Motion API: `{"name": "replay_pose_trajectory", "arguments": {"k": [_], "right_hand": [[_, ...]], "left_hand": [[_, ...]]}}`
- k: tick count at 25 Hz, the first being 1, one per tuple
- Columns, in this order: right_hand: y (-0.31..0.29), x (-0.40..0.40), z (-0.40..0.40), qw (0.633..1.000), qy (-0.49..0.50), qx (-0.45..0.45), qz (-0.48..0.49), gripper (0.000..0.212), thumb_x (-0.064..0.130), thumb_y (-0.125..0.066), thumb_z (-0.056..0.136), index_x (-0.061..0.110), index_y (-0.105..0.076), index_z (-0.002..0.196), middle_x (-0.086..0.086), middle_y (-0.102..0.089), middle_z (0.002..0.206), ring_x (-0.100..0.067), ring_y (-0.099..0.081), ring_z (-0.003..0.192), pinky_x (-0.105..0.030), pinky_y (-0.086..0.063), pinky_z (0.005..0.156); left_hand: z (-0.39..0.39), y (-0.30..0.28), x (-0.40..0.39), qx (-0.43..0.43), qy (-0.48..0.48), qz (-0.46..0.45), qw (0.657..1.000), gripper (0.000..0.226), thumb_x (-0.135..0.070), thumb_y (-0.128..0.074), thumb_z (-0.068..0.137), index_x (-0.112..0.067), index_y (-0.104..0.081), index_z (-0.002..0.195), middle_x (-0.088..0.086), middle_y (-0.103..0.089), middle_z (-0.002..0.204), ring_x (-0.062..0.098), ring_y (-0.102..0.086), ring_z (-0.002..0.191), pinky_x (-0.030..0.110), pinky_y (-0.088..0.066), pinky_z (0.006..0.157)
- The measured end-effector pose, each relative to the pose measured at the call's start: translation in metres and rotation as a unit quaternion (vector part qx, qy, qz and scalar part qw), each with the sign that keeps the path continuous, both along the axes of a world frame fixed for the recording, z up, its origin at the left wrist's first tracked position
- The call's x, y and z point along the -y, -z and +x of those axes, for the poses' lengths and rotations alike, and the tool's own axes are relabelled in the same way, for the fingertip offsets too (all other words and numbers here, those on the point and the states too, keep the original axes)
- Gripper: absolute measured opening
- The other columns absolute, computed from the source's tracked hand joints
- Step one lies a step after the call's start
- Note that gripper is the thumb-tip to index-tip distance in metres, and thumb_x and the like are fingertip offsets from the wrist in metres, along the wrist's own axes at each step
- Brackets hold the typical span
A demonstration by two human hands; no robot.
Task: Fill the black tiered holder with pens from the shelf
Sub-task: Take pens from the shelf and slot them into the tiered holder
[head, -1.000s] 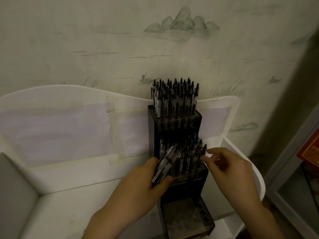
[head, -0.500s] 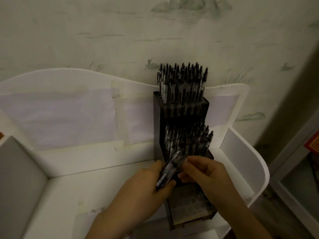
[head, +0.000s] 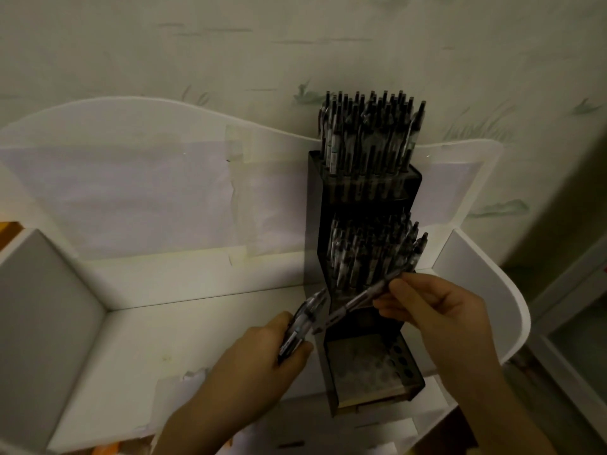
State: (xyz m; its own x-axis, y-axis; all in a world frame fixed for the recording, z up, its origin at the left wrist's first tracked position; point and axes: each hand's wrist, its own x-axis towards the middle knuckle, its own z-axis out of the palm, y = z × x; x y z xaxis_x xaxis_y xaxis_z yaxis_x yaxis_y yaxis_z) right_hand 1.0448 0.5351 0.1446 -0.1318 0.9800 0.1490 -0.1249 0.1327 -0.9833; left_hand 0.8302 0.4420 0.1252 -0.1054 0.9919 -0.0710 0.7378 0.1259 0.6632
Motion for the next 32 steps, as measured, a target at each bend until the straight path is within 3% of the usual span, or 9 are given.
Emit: {"name": "replay_pose_trajectory", "arguments": {"k": [4,7,12,18,23,27,30,32], "right_hand": [[0.01,0.012,-0.003,0.977,0.058,0.145,0.148,0.011,0.024,-0.068,0.08,0.028,-0.073,0.09,0.014,-0.074,0.077,0.0,-0.071,0.074,-0.011,-0.054,0.072],[0.03,0.017,-0.011,0.931,0.065,0.272,0.236,0.021,0.026,-0.067,0.08,0.018,-0.074,0.098,0.016,-0.07,0.086,0.009,-0.065,0.084,-0.001,-0.047,0.076],[0.055,0.013,-0.023,0.92,0.055,0.307,0.236,0.025,0.025,-0.066,0.081,0.01,-0.075,0.1,0.005,-0.073,0.088,-0.002,-0.067,0.079,-0.003,-0.048,0.078],[0.078,0.01,-0.028,0.909,0.017,0.37,0.192,0.01,0.023,-0.074,0.084,0.021,-0.075,0.094,0.012,-0.07,0.078,-0.001,-0.063,0.069,-0.005,-0.048,0.067],[0.083,0.011,-0.034,0.914,0.018,0.371,0.165,0.008,0.022,-0.075,0.083,0.02,-0.076,0.091,0.009,-0.072,0.075,-0.003,-0.064,0.065,-0.002,-0.045,0.064],[0.074,0.013,-0.028,0.922,0.023,0.362,0.138,0.015,0.024,-0.077,0.081,0.023,-0.076,0.096,0.013,-0.072,0.082,-0.001,-0.066,0.074,-0.007,-0.05,0.072],[0.062,0.017,-0.024,0.941,0.052,0.306,0.136,0.016,0.024,-0.08,0.076,0.025,-0.075,0.092,0.02,-0.069,0.076,0.006,-0.066,0.077,-0.002,-0.047,0.07],[0.051,0.02,-0.024,0.964,0.046,0.234,0.12,0.013,0.031,-0.077,0.075,0.028,-0.076,0.088,0.018,-0.072,0.075,0.003,-0.068,0.074,-0.007,-0.051,0.069]], "left_hand": [[-0.008,0.008,0.002,0.004,-0.023,-0.007,1.0,0.012,-0.046,-0.053,0.092,-0.035,-0.049,0.094,-0.005,-0.063,0.079,0.009,-0.061,0.067,0.031,-0.055,0.068],[-0.01,0.01,0.003,-0.001,-0.023,-0.007,1.0,0.012,-0.047,-0.053,0.093,-0.036,-0.048,0.096,-0.005,-0.063,0.079,0.007,-0.06,0.067,0.028,-0.055,0.066],[-0.014,0.012,0.004,-0.003,-0.029,-0.005,1.0,0.013,-0.049,-0.053,0.091,-0.037,-0.047,0.093,-0.005,-0.062,0.077,0.007,-0.06,0.065,0.028,-0.055,0.064],[-0.016,0.016,0.005,0.003,-0.033,-0.002,0.999,0.012,-0.051,-0.053,0.09,-0.04,-0.047,0.093,-0.007,-0.063,0.078,0.007,-0.061,0.066,0.032,-0.057,0.067],[-0.014,0.016,0.004,-0.003,-0.026,0.0,1.0,0.011,-0.051,-0.052,0.091,-0.043,-0.044,0.089,-0.009,-0.062,0.079,0.005,-0.061,0.067,0.026,-0.056,0.067],[-0.009,0.016,0.005,0.004,-0.008,0.0,1.0,0.011,-0.051,-0.052,0.09,-0.044,-0.043,0.089,-0.01,-0.062,0.082,0.005,-0.061,0.068,0.028,-0.056,0.069],[-0.007,0.017,0.005,0.006,0.006,0.003,1.0,0.012,-0.051,-0.052,0.09,-0.041,-0.045,0.091,-0.009,-0.063,0.081,0.006,-0.061,0.068,0.031,-0.056,0.07],[-0.005,0.017,0.004,0.008,0.017,0.008,1.0,0.013,-0.052,-0.052,0.09,-0.04,-0.046,0.091,-0.009,-0.062,0.079,0.005,-0.06,0.067,0.03,-0.055,0.068]]}}
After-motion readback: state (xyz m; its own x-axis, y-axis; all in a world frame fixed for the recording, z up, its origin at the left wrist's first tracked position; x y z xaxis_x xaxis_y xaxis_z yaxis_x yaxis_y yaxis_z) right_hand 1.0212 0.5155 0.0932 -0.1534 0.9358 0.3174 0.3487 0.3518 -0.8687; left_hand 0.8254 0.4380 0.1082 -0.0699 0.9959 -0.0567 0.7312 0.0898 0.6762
